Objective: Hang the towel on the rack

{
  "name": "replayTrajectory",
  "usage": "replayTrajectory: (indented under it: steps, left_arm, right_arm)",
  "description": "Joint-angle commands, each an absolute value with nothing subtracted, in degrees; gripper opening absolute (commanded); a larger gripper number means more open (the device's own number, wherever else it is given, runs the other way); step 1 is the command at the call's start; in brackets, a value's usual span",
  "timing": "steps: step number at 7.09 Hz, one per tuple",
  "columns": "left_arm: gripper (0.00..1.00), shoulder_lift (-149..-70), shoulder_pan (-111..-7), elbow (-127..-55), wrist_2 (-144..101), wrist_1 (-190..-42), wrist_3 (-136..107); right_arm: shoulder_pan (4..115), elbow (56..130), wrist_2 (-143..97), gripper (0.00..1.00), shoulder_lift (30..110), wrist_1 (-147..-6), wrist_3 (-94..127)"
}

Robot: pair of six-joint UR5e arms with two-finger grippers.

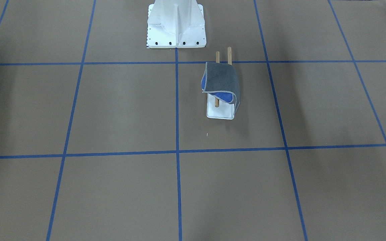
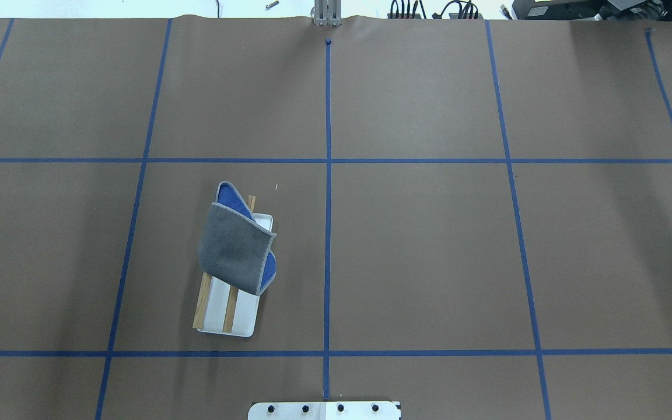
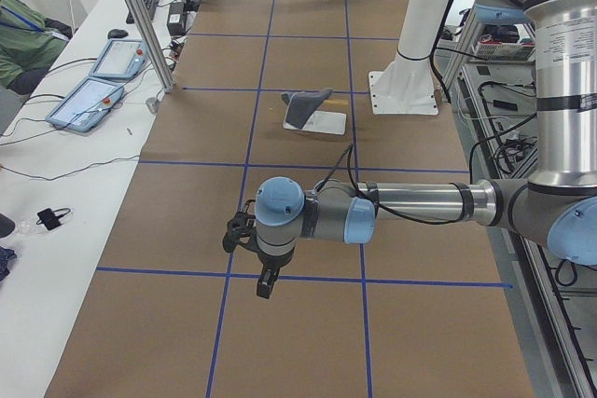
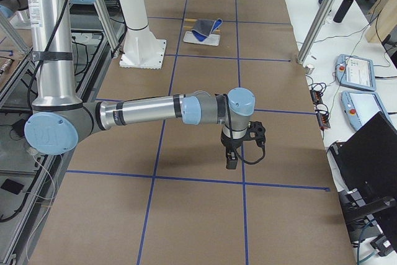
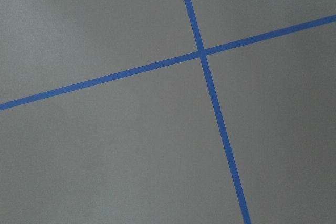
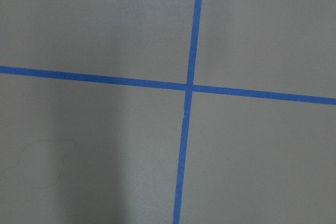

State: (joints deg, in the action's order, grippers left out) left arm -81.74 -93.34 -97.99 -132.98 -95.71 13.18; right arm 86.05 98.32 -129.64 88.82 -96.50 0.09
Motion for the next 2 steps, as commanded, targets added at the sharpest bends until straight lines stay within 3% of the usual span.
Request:
replayTrajectory:
  steps: [1,2]
  left_arm:
    - [0.99,-81.74,-93.34,-98.00,-132.98,-95.71,13.18]
    - [0.99,-81.74,-93.34,-98.00,-132.98,-95.71,13.18]
  right_arm:
    - [85.96,98.35,-129.64,1.00,88.95,-96.50,0.00]
    - [85.87,98.35,-129.64,1.00,88.95,-96.50,0.00]
